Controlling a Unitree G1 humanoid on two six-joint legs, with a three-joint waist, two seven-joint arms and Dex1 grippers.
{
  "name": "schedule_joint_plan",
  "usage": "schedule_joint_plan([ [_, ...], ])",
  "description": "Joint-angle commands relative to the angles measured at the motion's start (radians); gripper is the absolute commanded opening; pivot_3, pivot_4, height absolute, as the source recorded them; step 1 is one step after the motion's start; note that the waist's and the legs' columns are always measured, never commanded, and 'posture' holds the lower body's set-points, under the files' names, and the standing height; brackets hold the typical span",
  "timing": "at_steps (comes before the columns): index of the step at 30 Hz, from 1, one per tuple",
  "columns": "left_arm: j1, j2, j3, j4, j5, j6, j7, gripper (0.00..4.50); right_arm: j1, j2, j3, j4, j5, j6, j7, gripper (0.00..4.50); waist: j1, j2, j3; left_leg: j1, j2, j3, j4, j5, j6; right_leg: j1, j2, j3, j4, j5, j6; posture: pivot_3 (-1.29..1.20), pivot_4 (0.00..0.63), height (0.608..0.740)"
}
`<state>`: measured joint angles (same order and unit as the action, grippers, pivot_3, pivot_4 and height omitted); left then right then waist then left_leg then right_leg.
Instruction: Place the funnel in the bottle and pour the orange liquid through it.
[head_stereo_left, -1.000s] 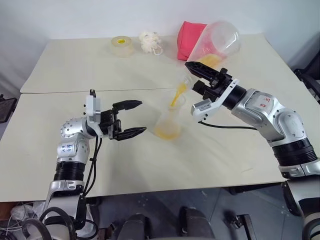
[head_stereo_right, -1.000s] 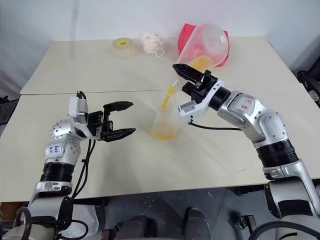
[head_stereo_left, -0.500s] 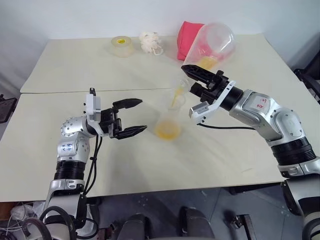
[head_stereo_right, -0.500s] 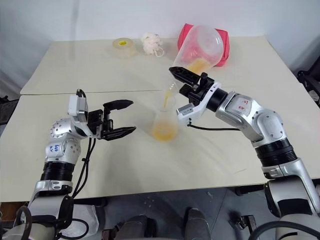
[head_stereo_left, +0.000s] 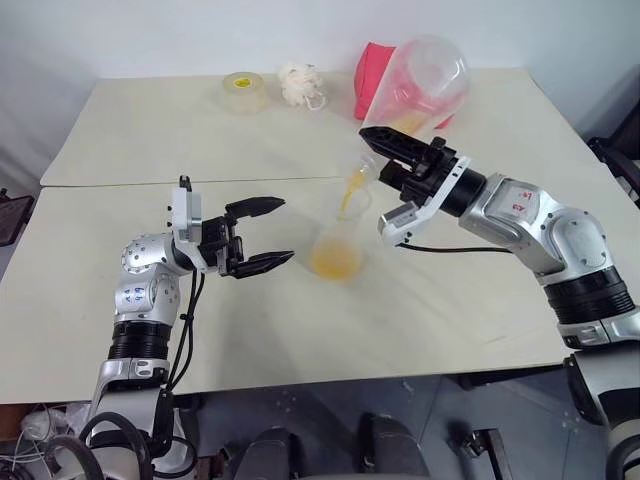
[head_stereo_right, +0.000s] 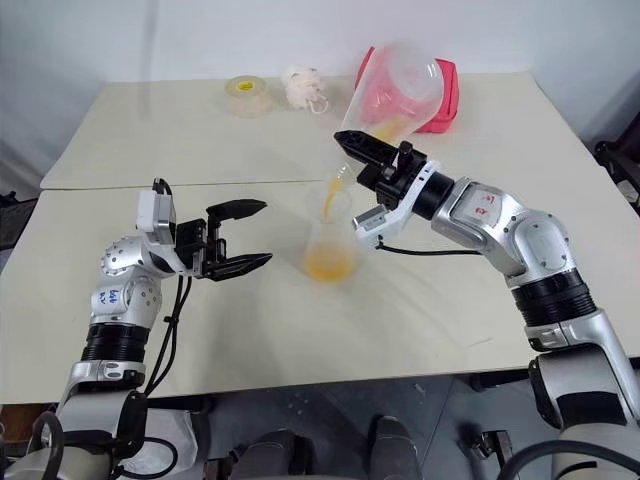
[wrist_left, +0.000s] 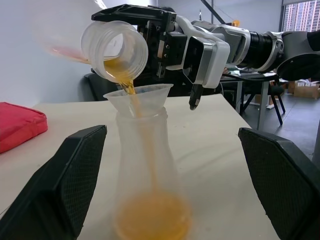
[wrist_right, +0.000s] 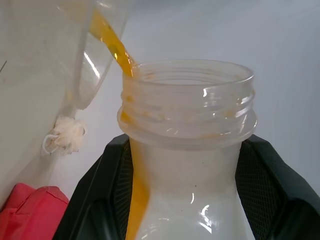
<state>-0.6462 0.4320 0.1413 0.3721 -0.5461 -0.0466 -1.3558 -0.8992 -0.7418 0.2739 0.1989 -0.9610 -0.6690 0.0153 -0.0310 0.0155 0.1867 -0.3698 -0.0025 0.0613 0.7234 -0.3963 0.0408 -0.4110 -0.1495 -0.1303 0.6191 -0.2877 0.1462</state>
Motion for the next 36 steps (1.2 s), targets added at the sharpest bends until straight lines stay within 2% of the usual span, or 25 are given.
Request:
schedule_joint_plan([
  [1, -0.014, 0.004, 0.018, -0.009, -0.016, -0.009, -0.006, 4.5, -0.034, -0.024, -0.014, -0.008, -0.001, -0.011, -0.033, 2.45, 0.0, 0.0, 0.0, 0.0, 0.0, 0.0, 0.0, 0.0, 0.0, 0.0, 0.0, 0.0, 0.0, 0.0, 0.0, 0.0, 0.15, 0.74],
  [13, 0.01, 0.043, 0.034, -0.025, -0.009, 0.014, 0.013, 4.5, -0.048, -0.044, -0.003, 0.004, -0.046, -0.05, -0.089, 2.45, 0.0, 0.0, 0.0, 0.0, 0.0, 0.0, 0.0, 0.0, 0.0, 0.0, 0.0, 0.0, 0.0, 0.0, 0.0, 0.0, 0.15, 0.74],
  [36, 0.014, 0.044, 0.03, -0.03, -0.011, 0.012, 0.016, 4.5, -0.083, -0.043, 0.021, 0.015, -0.079, -0.074, -0.122, 2.45, -0.001, 0.0, 0.0, 0.0, 0.0, 0.0, -0.001, 0.0, 0.0, 0.0, 0.0, 0.0, 0.0, 0.0, 0.0, 0.0, 0.15, 0.74],
])
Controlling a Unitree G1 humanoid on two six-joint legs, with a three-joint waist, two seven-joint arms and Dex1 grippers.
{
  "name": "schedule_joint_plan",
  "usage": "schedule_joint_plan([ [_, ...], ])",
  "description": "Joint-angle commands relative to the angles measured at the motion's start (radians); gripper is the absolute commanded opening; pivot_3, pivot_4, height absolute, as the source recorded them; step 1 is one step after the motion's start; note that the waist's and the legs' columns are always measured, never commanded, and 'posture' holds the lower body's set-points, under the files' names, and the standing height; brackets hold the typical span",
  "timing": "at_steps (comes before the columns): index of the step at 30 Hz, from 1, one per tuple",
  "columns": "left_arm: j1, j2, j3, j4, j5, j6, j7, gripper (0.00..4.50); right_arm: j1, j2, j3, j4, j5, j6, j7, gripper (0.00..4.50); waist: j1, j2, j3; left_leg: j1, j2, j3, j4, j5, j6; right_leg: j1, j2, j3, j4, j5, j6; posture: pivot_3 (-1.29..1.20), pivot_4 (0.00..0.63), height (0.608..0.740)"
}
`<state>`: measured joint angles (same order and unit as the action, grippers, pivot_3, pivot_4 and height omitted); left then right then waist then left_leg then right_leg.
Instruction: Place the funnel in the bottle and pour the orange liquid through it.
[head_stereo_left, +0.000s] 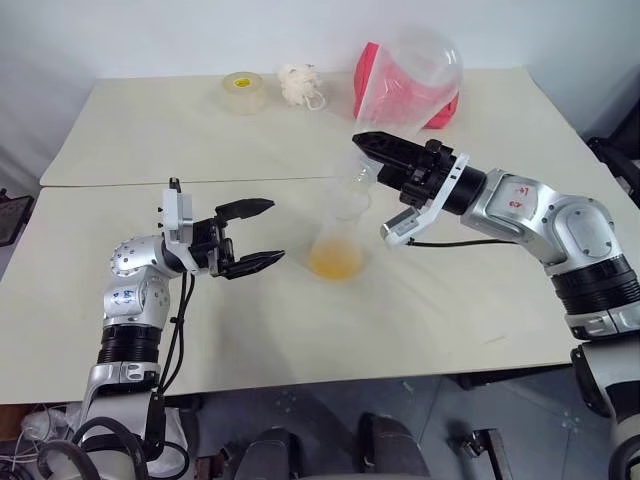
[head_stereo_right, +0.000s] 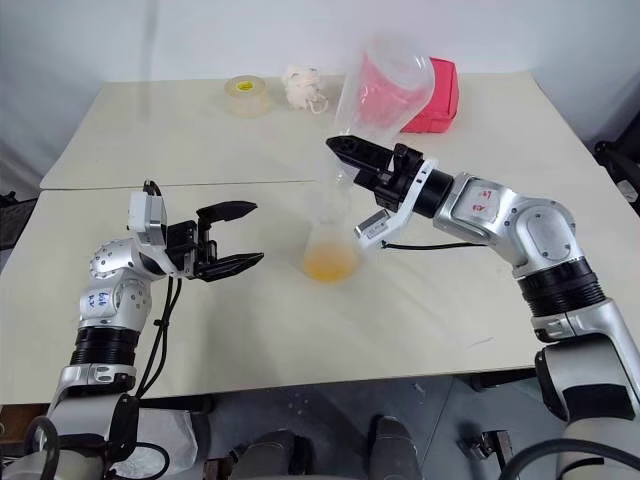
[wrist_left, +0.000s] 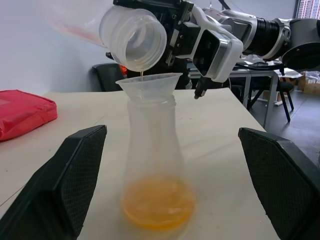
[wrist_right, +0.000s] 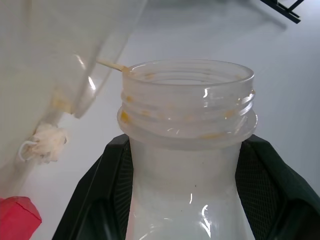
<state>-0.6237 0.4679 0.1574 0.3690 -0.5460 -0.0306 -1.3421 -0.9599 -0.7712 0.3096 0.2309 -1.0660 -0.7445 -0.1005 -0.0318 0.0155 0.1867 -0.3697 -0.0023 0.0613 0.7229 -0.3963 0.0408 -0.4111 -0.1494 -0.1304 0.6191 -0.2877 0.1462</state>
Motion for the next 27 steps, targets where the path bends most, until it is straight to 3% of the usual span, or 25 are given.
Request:
schedule_joint_plan([
  [1, -0.01, 0.009, 0.014, -0.024, -0.01, -0.004, 0.001, 4.5, -0.02, -0.009, -0.02, -0.015, 0.045, 0.004, 0.003, 2.45, 0.0, 0.0, 0.0, 0.0, 0.0, 0.0, 0.0, 0.0, 0.0, 0.0, 0.0, 0.0, 0.0, 0.0, 0.0, 0.0, 0.15, 0.74],
  [6, -0.014, 0.011, 0.013, -0.017, -0.006, -0.003, 0.001, 4.5, 0.008, 0.01, -0.04, -0.014, 0.164, 0.018, 0.068, 2.45, 0.0, 0.0, 0.0, 0.0, 0.0, 0.0, 0.0, 0.0, 0.0, 0.0, 0.0, 0.0, 0.0, 0.0, 0.0, 0.0, 0.15, 0.74],
  [12, -0.018, 0.009, 0.01, -0.022, 0.001, 0.004, 0.025, 4.5, 0.131, 0.073, -0.114, -0.077, 0.486, 0.141, 0.24, 2.45, 0.002, 0.0, 0.0, 0.0, 0.0, -0.001, 0.0, 0.0, 0.0, 0.0, 0.0, -0.001, 0.0, 0.0, 0.0, 0.0, 0.15, 0.74],
  [17, -0.022, 0.01, 0.007, -0.045, 0.002, 0.048, 0.075, 4.5, 0.251, 0.196, -0.25, -0.226, 0.822, 0.485, 0.389, 2.45, 0.001, 0.0, 0.0, 0.0, 0.0, -0.001, 0.0, 0.0, 0.0, 0.0, 0.0, -0.001, 0.0, 0.0, 0.0, 0.0, 0.15, 0.74],
  [20, -0.023, 0.009, 0.011, -0.057, -0.003, 0.069, 0.1, 4.5, 0.287, 0.221, -0.297, -0.295, 0.929, 0.619, 0.455, 2.45, 0.005, 0.0, 0.0, 0.0, 0.0, -0.003, 0.001, 0.0, 0.0, 0.001, 0.0, -0.001, 0.001, 0.0, 0.0, 0.0, 0.15, 0.74],
  [24, -0.015, 0.013, 0.021, -0.093, -0.018, 0.121, 0.145, 4.5, 0.351, 0.309, -0.47, -0.359, 1.193, 0.959, 0.447, 2.45, 0.006, 0.0, 0.0, 0.0, -0.001, -0.004, 0.001, 0.0, 0.0, 0.001, 0.0, -0.001, 0.001, 0.0, 0.0, 0.0, 0.15, 0.74],
  [27, -0.006, 0.019, 0.027, -0.11, -0.02, 0.143, 0.163, 4.5, 0.381, 0.373, -0.572, -0.37, 1.325, 1.086, 0.407, 2.45, 0.006, 0.0, 0.0, 0.0, -0.001, -0.006, 0.001, 0.0, 0.0, 0.002, 0.0, -0.002, 0.002, 0.0, 0.0, 0.0, 0.15, 0.74],
])
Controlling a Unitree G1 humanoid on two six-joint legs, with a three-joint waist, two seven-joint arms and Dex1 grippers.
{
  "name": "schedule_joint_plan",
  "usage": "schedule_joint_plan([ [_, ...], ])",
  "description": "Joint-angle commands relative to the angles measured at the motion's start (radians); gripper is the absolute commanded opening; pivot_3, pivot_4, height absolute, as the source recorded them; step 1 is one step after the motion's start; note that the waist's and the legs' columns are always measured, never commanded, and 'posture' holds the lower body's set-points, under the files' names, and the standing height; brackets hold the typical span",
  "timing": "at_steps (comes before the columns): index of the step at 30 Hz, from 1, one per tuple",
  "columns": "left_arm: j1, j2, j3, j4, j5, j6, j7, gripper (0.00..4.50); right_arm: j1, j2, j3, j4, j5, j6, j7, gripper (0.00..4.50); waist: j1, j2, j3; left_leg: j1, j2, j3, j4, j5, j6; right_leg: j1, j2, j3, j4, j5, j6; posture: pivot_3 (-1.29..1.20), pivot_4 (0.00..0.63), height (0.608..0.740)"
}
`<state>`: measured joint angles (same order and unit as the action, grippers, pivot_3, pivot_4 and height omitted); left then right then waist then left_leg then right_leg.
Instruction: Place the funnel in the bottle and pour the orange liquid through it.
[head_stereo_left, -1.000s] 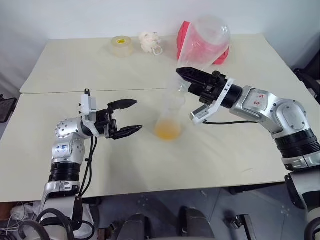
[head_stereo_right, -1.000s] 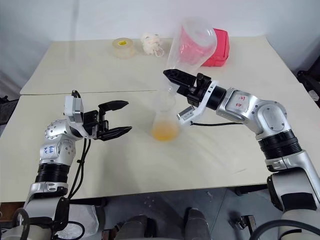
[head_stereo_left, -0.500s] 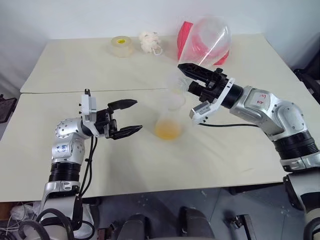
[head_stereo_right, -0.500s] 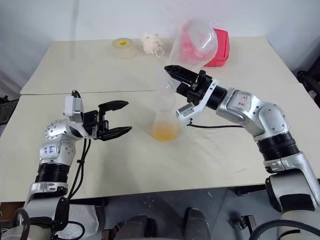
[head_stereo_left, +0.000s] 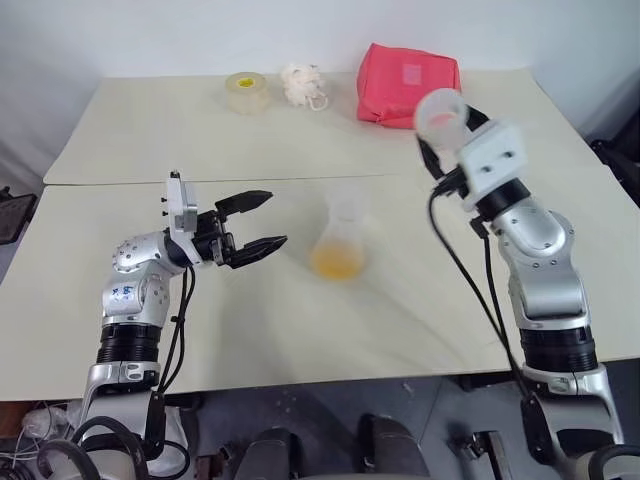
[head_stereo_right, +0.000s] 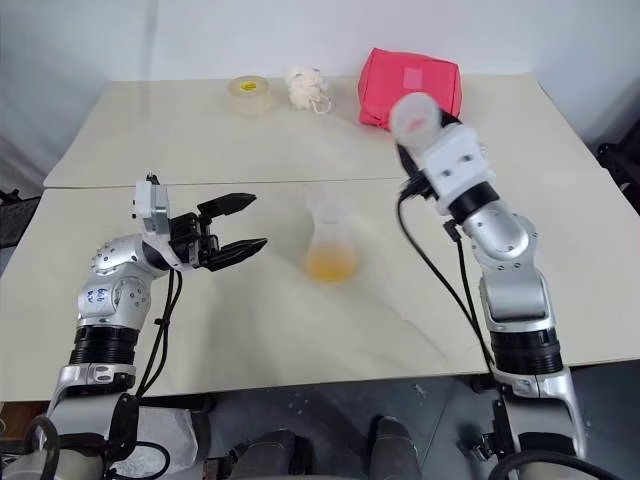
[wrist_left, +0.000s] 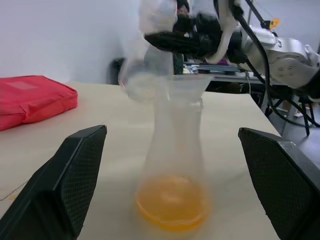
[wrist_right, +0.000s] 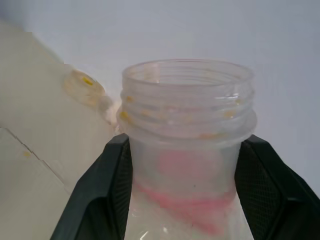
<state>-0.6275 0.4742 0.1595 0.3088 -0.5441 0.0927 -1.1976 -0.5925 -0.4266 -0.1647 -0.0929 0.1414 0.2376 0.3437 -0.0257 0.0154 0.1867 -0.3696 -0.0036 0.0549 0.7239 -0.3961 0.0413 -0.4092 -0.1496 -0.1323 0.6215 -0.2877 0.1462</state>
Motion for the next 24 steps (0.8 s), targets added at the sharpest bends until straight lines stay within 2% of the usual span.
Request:
schedule_joint_plan([
  [1, 0.0, 0.012, 0.029, -0.055, -0.026, 0.031, 0.031, 4.5, 0.023, 0.031, -0.112, -0.038, 0.122, 0.107, -0.044, 2.45, -0.001, 0.0, 0.0, 0.0, 0.0, 0.0, 0.0, 0.0, 0.0, 0.0, 0.0, 0.0, 0.0, 0.0, 0.0, 0.0, 0.15, 0.74],
  [9, 0.018, 0.025, 0.039, -0.097, -0.011, 0.093, 0.1, 4.5, 0.049, 0.028, -0.16, 0.021, 0.135, 0.089, -0.062, 2.45, -0.003, 0.001, 0.0, 0.001, -0.001, 0.003, -0.001, 0.0, 0.0, -0.001, 0.0, 0.001, -0.001, 0.0, 0.0, 0.0, 0.15, 0.74],
  [14, 0.023, 0.041, 0.041, -0.131, 0.02, 0.185, 0.24, 4.5, 0.059, 0.026, -0.173, 0.01, 0.17, 0.097, -0.056, 4.06, -0.002, 0.001, 0.0, 0.001, -0.001, 0.002, -0.001, 0.0, 0.0, -0.001, 0.0, 0.001, -0.001, 0.0, 0.0, 0.0, 0.15, 0.74],
  [15, 0.033, 0.05, 0.033, -0.142, 0.019, 0.192, 0.227, 4.5, 0.06, 0.026, -0.177, 0.009, 0.176, 0.096, -0.057, 4.4, -0.002, 0.001, 0.0, 0.001, -0.001, 0.002, -0.001, 0.0, 0.0, -0.001, 0.0, 0.001, -0.001, 0.0, 0.0, 0.0, 0.15, 0.74],
  [24, 0.066, 0.06, 0.027, -0.17, 0.018, 0.192, 0.207, 4.5, 0.047, -0.002, -0.186, -0.009, 0.21, 0.095, -0.025, 4.46, -0.002, 0.001, 0.0, 0.001, -0.002, 0.002, -0.001, 0.0, 0.0, 0.0, 0.0, 0.001, -0.001, 0.0, 0.0, 0.0, 0.15, 0.74],
])
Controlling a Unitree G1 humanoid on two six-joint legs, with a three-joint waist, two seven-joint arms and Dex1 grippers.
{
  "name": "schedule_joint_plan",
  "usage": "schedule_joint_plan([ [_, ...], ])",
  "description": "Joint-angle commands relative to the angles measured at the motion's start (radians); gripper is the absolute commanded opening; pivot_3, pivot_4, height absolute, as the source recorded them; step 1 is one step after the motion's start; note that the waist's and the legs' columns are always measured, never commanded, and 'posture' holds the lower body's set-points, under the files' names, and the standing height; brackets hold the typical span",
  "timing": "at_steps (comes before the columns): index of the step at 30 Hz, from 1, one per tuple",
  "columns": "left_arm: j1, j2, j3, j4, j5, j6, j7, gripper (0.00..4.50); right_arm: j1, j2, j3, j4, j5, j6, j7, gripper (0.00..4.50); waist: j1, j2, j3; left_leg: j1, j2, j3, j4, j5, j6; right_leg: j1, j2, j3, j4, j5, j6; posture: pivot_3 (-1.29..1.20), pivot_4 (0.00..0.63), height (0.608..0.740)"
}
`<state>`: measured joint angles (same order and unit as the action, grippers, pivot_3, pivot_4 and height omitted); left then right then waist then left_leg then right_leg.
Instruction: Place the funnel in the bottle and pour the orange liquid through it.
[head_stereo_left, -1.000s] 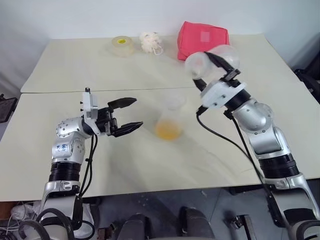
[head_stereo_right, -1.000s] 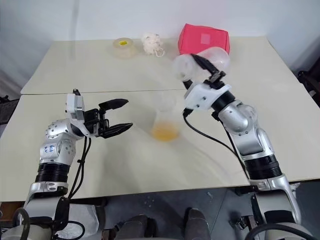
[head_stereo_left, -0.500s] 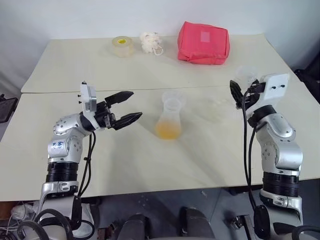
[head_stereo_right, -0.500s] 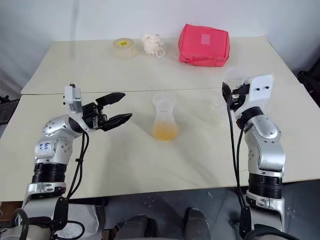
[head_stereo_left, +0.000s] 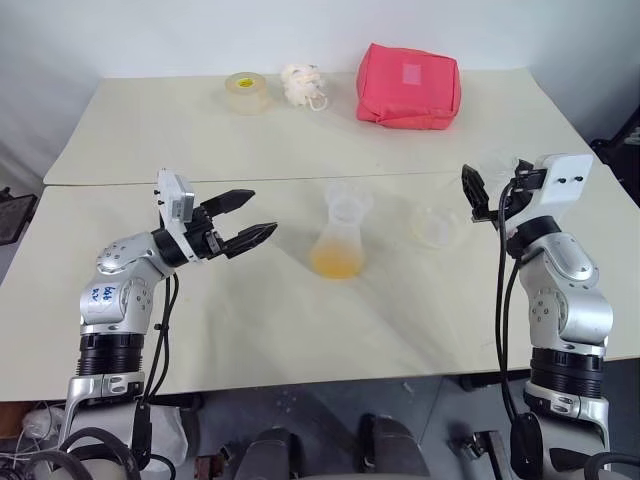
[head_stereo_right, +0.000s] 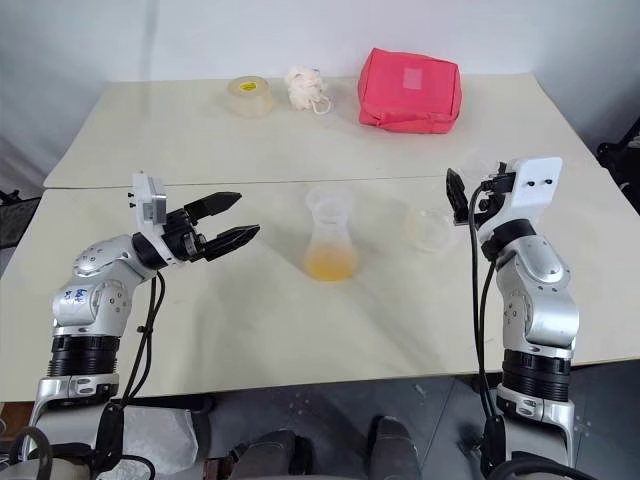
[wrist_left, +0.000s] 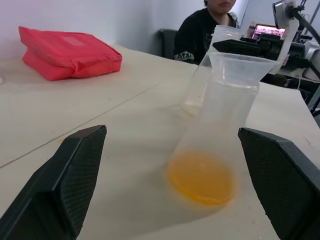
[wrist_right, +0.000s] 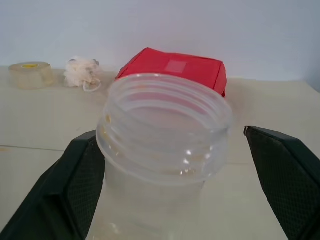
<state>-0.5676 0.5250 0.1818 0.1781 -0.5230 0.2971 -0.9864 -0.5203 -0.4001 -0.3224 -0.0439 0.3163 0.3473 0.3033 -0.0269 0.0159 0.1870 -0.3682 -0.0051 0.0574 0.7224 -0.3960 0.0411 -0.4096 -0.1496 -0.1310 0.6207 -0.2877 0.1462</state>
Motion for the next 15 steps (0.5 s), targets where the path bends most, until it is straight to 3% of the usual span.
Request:
schedule_joint_plan([
  [1, 0.009, 0.008, 0.007, -0.042, -0.006, -0.013, -0.004, 4.5, -0.034, -0.032, -0.027, -0.063, 0.046, -0.013, 0.025, 4.46, -0.001, 0.0, 0.0, 0.0, 0.0, 0.0, 0.0, 0.0, 0.0, 0.0, 0.0, 0.0, 0.0, 0.0, 0.0, 0.0, 0.15, 0.74],
  [7, 0.029, 0.016, 0.021, -0.05, -0.012, -0.026, -0.016, 4.5, -0.096, -0.072, -0.013, -0.096, 0.119, 0.024, 0.085, 4.46, -0.001, 0.0, 0.0, 0.0, 0.0, 0.001, 0.0, 0.0, 0.0, 0.0, 0.0, 0.0, 0.0, 0.0, 0.0, 0.0, 0.15, 0.74],
  [10, 0.067, 0.036, 0.036, -0.067, -0.026, -0.031, -0.049, 4.5, -0.115, -0.135, -0.018, -0.151, 0.201, 0.072, 0.183, 4.46, 0.0, 0.0, 0.0, 0.0, 0.0, 0.0, 0.0, 0.0, 0.0, 0.0, 0.0, 0.0, 0.0, 0.0, 0.0, 0.0, 0.15, 0.74],
  [12, 0.1, 0.056, 0.043, -0.073, -0.028, -0.047, -0.085, 4.5, -0.073, -0.198, -0.033, -0.217, 0.281, 0.112, 0.29, 4.46, 0.0, 0.0, 0.0, 0.0, 0.0, 0.0, -0.001, 0.0, 0.0, 0.0, 0.0, -0.001, 0.0, 0.0, 0.0, 0.0, 0.15, 0.74],
  [15, 0.141, 0.079, 0.051, -0.075, -0.024, -0.069, -0.118, 4.5, 0.11, -0.32, -0.098, -0.313, 0.421, 0.183, 0.492, 4.46, 0.011, -0.001, 0.0, 0.0, 0.0, -0.002, -0.002, 0.0, 0.0, 0.0, 0.0, -0.002, -0.001, 0.0, 0.0, 0.0, 0.15, 0.74],
])
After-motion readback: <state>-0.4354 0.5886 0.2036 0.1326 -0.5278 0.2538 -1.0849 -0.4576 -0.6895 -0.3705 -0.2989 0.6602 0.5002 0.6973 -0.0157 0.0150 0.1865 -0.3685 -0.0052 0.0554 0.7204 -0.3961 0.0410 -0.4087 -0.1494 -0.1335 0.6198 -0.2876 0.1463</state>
